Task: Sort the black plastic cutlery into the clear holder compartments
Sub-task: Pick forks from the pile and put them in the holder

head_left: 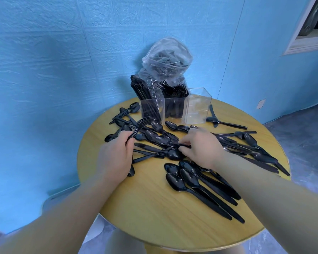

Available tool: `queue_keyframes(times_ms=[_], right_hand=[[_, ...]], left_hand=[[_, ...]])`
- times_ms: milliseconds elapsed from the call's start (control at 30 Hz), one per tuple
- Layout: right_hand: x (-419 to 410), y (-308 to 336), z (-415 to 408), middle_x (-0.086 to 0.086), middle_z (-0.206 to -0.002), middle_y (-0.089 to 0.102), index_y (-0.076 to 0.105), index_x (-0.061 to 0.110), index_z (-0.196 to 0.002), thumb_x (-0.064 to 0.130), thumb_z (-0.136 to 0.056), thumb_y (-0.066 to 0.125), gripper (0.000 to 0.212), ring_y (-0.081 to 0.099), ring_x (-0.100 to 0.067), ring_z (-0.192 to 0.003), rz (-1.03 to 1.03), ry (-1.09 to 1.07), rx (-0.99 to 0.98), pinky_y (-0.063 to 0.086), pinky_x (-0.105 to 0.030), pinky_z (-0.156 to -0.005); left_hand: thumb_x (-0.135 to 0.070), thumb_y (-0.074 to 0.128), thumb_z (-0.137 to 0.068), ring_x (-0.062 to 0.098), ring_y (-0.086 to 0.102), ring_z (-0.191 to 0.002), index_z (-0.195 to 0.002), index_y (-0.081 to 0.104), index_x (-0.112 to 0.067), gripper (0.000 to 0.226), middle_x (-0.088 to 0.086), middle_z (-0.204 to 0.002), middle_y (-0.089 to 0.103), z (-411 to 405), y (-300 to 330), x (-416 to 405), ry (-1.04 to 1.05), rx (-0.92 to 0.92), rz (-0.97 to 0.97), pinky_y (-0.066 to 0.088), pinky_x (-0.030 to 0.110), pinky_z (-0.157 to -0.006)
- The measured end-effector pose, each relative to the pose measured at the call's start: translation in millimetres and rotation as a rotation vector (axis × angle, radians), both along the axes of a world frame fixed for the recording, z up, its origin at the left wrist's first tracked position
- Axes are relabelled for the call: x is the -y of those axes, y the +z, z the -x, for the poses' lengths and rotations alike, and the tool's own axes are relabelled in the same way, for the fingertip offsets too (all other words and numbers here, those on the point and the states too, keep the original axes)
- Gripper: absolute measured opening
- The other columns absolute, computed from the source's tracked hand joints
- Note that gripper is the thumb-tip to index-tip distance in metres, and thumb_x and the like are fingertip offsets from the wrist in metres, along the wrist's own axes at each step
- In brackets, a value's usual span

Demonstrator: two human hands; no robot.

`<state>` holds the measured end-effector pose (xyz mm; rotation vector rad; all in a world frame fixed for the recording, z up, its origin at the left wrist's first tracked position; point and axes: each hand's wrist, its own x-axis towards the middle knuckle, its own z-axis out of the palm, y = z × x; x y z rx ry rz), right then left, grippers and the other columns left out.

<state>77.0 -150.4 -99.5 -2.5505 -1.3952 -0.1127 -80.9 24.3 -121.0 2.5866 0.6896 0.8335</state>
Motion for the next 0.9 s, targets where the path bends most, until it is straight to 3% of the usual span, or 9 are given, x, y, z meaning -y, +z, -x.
queue_keyframes(times_ms=[133, 200, 300, 400, 533, 633, 767, 900], right_hand=[[-2.1, 0.4, 6.8, 0.004, -0.096, 0.054, 0.066, 0.033, -0.116, 0.049, -0.091, 0.052, 0.032, 0.038, -0.016, -0.093, 0.018, 0.127, -0.039, 0.029, -0.026, -0.076], [-0.1, 1.2, 5.6, 0.004, -0.101, 0.057, 0.063, 0.031, -0.12, 0.051, -0.091, 0.051, 0.038, 0.04, -0.016, -0.098, -0.024, 0.114, -0.075, 0.033, -0.027, -0.079], [7.6, 3.8, -1.2, 0.001, -0.107, 0.061, 0.066, 0.025, -0.117, 0.038, -0.092, 0.054, 0.031, 0.045, -0.019, -0.105, -0.152, 0.025, -0.063, 0.038, -0.03, -0.086], [21.2, 7.1, -8.7, -0.001, -0.108, 0.063, 0.068, 0.021, -0.113, 0.025, -0.092, 0.053, 0.027, 0.043, -0.02, -0.102, -0.187, -0.075, 0.001, 0.035, -0.026, -0.082], [42.2, 8.4, -12.6, 0.0, -0.123, 0.058, 0.065, 0.026, -0.118, 0.032, -0.095, 0.042, 0.033, 0.037, -0.025, -0.118, 0.027, -0.214, 0.046, 0.039, -0.038, -0.096], [50.3, 6.5, -7.5, 0.005, -0.141, 0.045, 0.048, 0.034, -0.135, 0.038, -0.098, 0.027, 0.043, 0.026, -0.024, -0.131, 0.187, -0.21, -0.033, 0.03, -0.046, -0.103], [59.9, 7.3, -0.8, 0.008, -0.152, 0.029, 0.025, 0.034, -0.148, 0.038, -0.1, 0.024, 0.049, 0.014, -0.022, -0.14, 0.143, -0.161, -0.084, 0.019, -0.05, -0.111], [87.1, 9.4, -5.1, 0.003, -0.156, 0.022, 0.03, 0.026, -0.147, 0.04, -0.1, 0.02, 0.05, 0.005, -0.021, -0.146, 0.195, -0.279, 0.019, 0.008, -0.049, -0.117]], left_hand=[[-0.029, 0.037, -0.101, 0.013, 0.053, -0.055, -0.118, 0.056, -0.017, 0.028, -0.007, -0.061, 0.054, 0.3, -0.6, 0.8, 0.026, 0.002, 0.029, 0.04, 0.028, -0.054], [-0.029, 0.037, -0.101, 0.012, 0.052, -0.055, -0.117, 0.056, -0.017, 0.028, -0.007, -0.06, 0.053, 0.5, -0.7, 0.5, 0.027, 0.003, 0.037, 0.039, 0.027, -0.053], [-0.029, 0.037, -0.101, 0.012, 0.053, -0.056, -0.118, 0.056, -0.017, 0.029, -0.008, -0.062, 0.054, 0.0, -0.6, 0.5, 0.026, -0.007, 0.032, 0.04, 0.028, -0.053], [-0.029, 0.038, -0.101, 0.01, 0.052, -0.054, -0.119, 0.056, -0.018, 0.028, -0.009, -0.06, 0.053, -0.9, 1.2, 2.2, 0.001, -0.039, -0.006, 0.038, 0.028, -0.05], [-0.028, 0.037, -0.101, 0.017, 0.051, -0.049, -0.11, 0.057, -0.016, 0.025, -0.005, -0.055, 0.052, -6.3, 8.1, 2.0, -0.046, -0.064, -0.076, 0.038, 0.032, -0.049], [-0.031, 0.033, -0.1, 0.02, 0.052, -0.05, -0.111, 0.054, -0.017, 0.028, -0.004, -0.056, 0.051, -12.8, 15.5, 6.5, -0.051, -0.088, -0.11, 0.042, 0.034, -0.049], [-0.029, 0.033, -0.101, 0.018, 0.049, -0.052, -0.122, 0.052, -0.017, 0.031, -0.006, -0.055, 0.047, -23.0, 24.2, 21.4, -0.079, -0.108, -0.157, 0.036, 0.033, -0.058], [-0.03, 0.033, -0.101, 0.02, 0.053, -0.053, -0.12, 0.05, -0.018, 0.028, -0.004, -0.056, 0.051, -33.5, 30.3, 35.7, -0.115, -0.107, -0.172, 0.038, 0.033, -0.053]])
